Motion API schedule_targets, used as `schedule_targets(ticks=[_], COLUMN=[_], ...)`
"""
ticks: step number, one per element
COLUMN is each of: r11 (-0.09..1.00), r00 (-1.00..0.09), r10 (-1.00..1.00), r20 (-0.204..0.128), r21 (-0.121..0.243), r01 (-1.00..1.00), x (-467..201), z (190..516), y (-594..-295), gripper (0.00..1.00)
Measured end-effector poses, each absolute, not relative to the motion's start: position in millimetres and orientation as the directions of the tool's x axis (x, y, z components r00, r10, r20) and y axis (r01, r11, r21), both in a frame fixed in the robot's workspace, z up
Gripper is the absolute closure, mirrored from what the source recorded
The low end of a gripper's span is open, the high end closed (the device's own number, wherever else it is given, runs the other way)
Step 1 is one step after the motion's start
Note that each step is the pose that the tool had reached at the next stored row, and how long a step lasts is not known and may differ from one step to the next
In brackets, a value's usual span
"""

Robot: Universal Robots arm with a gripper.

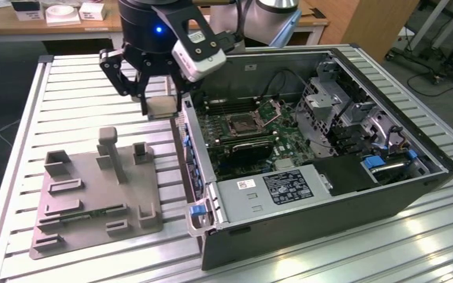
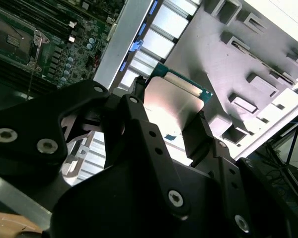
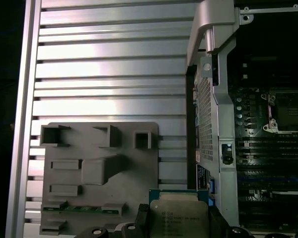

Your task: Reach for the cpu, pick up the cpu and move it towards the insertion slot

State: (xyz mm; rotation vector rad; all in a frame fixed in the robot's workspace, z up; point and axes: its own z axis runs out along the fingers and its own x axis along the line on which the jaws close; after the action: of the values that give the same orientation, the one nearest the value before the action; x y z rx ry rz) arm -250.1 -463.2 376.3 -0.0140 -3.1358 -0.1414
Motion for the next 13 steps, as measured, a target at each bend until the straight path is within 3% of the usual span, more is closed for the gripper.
schedule_targets(ticks=[13], r11=[0.996], r00=[-1.000], r10=[0.009], r20=[0.003], r21=[0.090], r01=[0.009], x=[-245.5], z=[376.3], y=[-463.2], gripper=[0.46])
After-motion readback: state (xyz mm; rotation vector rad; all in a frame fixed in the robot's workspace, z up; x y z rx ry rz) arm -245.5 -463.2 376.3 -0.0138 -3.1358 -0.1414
